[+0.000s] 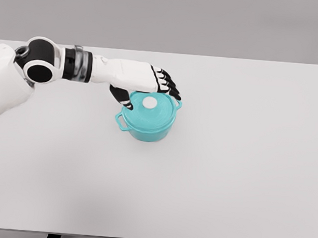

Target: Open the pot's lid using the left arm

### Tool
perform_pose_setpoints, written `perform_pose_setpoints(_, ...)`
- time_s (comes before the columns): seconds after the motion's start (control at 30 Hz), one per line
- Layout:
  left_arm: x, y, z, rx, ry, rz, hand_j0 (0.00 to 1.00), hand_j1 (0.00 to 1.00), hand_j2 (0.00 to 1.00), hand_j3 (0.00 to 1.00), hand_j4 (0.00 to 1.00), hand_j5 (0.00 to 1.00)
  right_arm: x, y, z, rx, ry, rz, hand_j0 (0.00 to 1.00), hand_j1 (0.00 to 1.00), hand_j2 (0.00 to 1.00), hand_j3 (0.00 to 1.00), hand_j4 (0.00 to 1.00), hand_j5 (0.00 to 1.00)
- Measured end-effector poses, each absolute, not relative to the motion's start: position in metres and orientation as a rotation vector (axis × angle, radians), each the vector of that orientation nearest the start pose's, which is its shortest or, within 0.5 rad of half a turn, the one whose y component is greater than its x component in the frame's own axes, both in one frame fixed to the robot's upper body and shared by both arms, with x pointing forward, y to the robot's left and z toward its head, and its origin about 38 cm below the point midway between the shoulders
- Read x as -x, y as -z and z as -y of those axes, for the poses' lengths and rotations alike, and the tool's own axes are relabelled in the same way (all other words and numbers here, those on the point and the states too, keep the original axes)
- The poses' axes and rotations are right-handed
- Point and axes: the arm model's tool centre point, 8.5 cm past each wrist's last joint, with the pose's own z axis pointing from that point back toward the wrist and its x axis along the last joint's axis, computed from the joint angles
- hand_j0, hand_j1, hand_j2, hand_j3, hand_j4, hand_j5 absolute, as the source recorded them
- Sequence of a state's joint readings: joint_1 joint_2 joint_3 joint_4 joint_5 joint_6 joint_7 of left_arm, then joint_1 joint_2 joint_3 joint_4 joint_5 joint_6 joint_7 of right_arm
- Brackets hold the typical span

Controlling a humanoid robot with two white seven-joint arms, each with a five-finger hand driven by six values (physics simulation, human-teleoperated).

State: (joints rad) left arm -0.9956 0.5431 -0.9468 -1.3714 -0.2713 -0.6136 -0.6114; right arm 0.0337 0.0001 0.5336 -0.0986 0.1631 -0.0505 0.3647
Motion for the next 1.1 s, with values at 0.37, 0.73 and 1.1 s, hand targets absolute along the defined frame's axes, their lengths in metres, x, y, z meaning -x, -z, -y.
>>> perform_pose_setpoints(0.37, -0.458, -0.246, -0.138, 0.13, -2.875, -1.872, 0.83, 0.83, 0.83, 0.83, 0.83, 0.83, 0.007, 0.261, 0.227, -0.314, -0.706, -0.043, 1.0, 1.0, 1.0, 1.0, 1.0, 1.0)
perform_pose_setpoints(0.73, -0.461, -0.236, -0.134, 0.144, -2.912, -1.812, 0.83, 0.83, 0.83, 0.83, 0.83, 0.83, 0.007, 0.261, 0.227, -0.314, -0.706, -0.043, 1.0, 1.0, 1.0, 1.0, 1.0, 1.0)
perform_pose_setpoints(1.1, -0.466, -0.23, -0.136, 0.188, -2.942, -1.769, 0.73, 0.73, 0.73, 0.73, 0.73, 0.73, 0.007, 0.261, 0.227, -0.314, -0.706, -0.043, 1.0, 1.0, 1.0, 1.0, 1.0, 1.0)
